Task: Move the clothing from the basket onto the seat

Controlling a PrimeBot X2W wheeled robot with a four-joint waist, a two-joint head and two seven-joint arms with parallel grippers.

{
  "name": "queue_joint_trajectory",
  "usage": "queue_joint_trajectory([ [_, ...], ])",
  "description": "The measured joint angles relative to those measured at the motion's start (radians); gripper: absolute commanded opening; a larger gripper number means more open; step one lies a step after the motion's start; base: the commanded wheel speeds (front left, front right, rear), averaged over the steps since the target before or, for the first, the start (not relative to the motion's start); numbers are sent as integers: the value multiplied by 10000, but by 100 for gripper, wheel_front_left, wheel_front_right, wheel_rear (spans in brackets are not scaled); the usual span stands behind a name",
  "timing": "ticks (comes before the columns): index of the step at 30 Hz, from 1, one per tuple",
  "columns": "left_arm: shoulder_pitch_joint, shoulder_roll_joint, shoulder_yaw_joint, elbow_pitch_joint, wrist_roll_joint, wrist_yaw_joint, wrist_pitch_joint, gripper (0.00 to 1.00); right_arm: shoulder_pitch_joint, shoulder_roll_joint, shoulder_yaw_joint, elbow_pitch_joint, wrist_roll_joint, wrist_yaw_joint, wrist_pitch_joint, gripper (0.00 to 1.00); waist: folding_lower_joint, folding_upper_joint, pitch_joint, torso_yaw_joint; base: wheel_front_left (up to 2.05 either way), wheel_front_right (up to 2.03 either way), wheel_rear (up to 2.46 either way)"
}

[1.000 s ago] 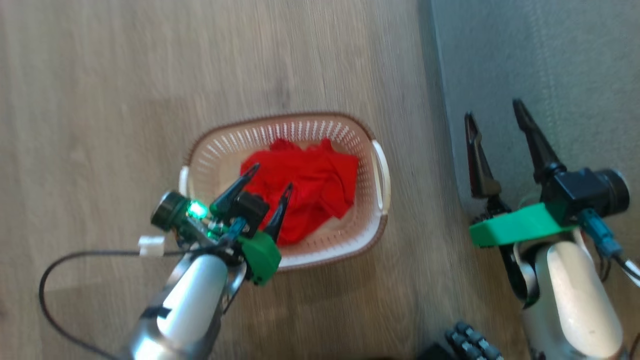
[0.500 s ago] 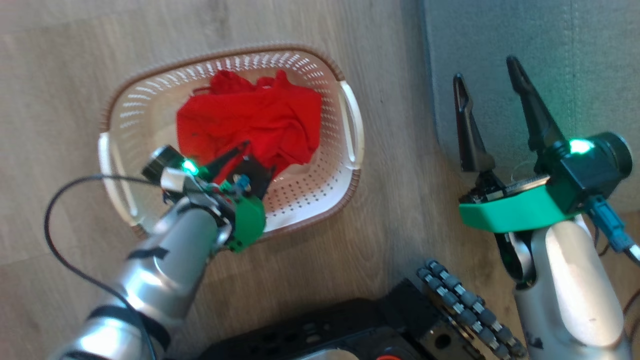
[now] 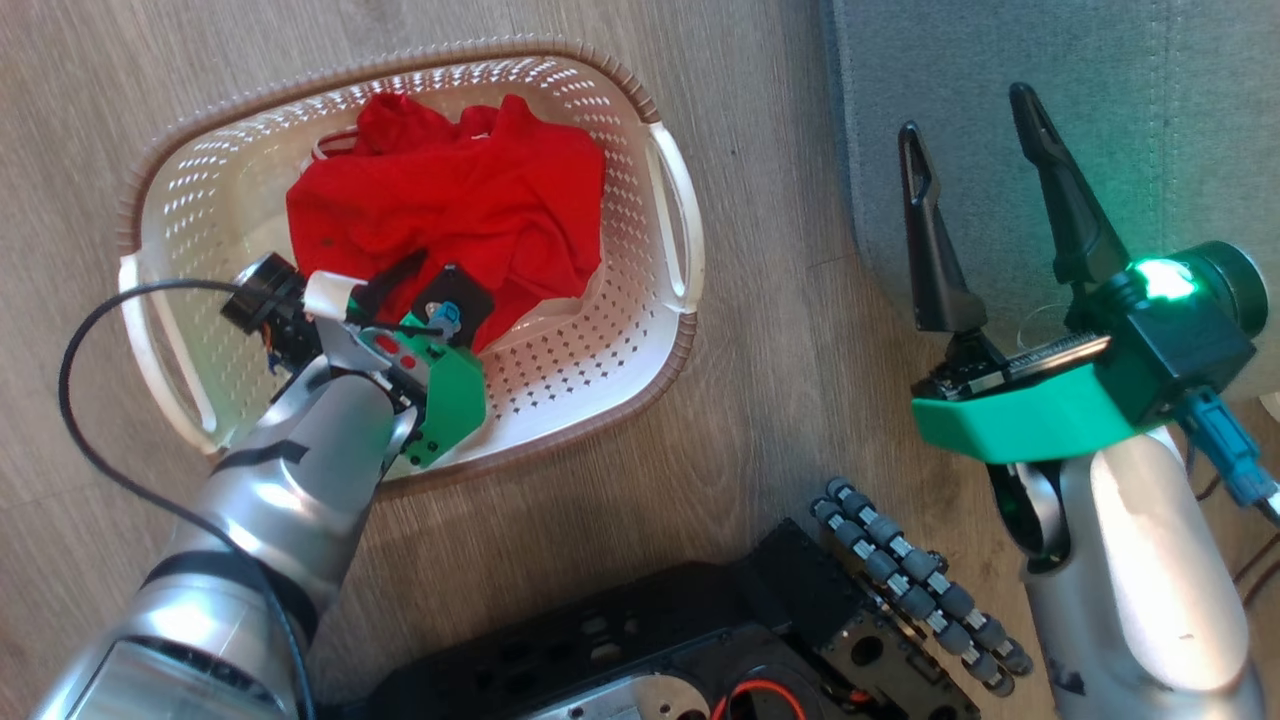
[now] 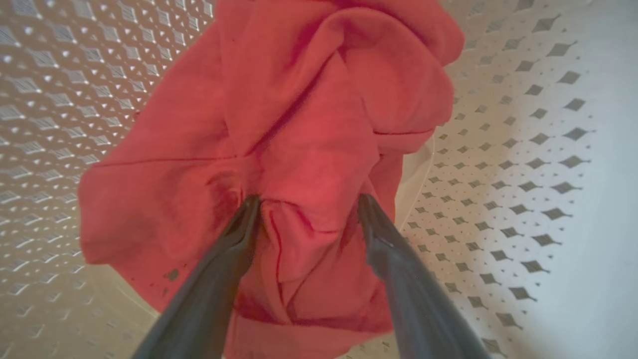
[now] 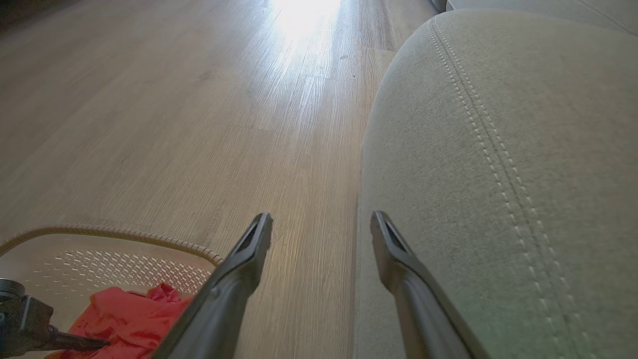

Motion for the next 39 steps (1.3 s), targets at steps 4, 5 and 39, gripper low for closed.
queue_joint_trajectory([
  [4, -125, -69, -44, 125, -163, 71, 0, 100, 36, 0, 54, -27, -98, 0, 0, 100, 0, 0, 19, 3, 0, 0, 0],
  [5, -124, -84, -63, 146, -198, 73, 0, 100, 43, 0, 54, -61, -98, 0, 0, 100, -1, 0, 22, 0, 0, 0, 0],
  [39, 2127, 17, -541, -2890, -1480, 291, 0, 0, -136, -6, -119, 1442, -297, 0, 0, 100, -1, 1, -2630, 696, 0, 0, 0],
])
